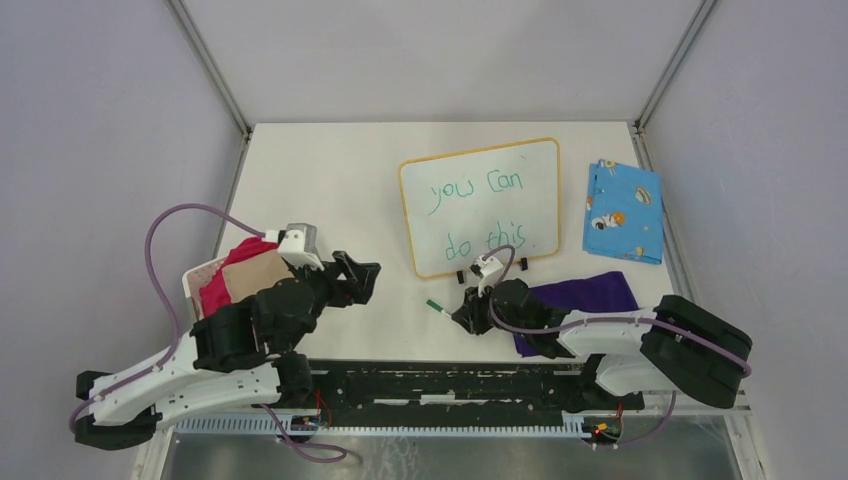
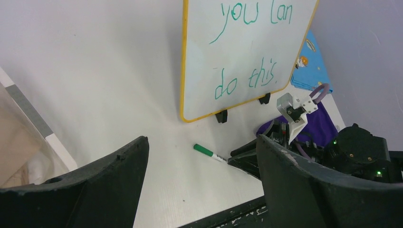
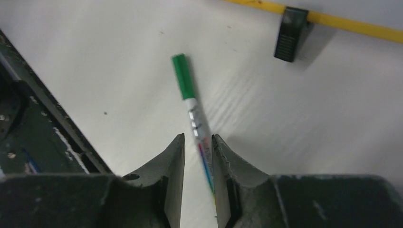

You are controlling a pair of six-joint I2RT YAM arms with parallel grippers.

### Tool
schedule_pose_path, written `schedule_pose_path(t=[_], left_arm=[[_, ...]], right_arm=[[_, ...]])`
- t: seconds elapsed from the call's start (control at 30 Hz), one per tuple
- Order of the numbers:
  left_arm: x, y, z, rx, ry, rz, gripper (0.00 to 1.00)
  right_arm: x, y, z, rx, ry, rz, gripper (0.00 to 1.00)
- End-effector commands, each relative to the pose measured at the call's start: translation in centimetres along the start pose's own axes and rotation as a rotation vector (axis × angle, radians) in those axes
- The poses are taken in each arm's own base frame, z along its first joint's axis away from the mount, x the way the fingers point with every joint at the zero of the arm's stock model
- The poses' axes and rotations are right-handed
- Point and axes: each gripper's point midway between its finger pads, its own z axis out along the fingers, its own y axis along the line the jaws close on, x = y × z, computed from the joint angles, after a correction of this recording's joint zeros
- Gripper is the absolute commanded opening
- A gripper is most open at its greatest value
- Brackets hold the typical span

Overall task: Write a sentence on the whiteboard
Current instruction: Place the whiteboard marker at the center of the board, then reset both arms

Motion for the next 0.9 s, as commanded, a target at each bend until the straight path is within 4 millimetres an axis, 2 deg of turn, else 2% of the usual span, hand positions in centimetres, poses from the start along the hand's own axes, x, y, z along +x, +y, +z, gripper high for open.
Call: schedule_pose_path(t=[0.0,0.2,0.37,0.57,0.7,0.87], left_arm=[[-0.6,0.0,0.2,-0.016,-0.026,-0.019,0.88],[-0.5,0.0,0.4,-0.033,-0.031,-0.028,0.9],[-0.7,0.2,0.8,-0.074,-0.042,-0.042,0.92],[-1.4,0.6,1.1,-0.146,-0.077,-0.105,0.95],[-1.7,0.9,1.5,-0.199,-0.097,-0.168,0.95],[-1.0,1.1,2.2,-0.26,-0.076,-0.092,0.95]], right_arm=[[0.7,-2.9,-0.9,0.113,-0.001,0.01,0.36],[1.0,-6.1,-2.6,0.227,-0.025,0.025,0.57],[-0.1,-7.2,-3.8,0.285,-0.07,0.01,0.71],[-4.1,-6.8,-5.7,0.307,-0.181,-0.054,0.78],[-7.7,-6.1,-7.5,0.318,-0.286,-0.1,0.79],[-10.9,-5.3,-9.4,0.325,-0.381,-0.148,0.79]])
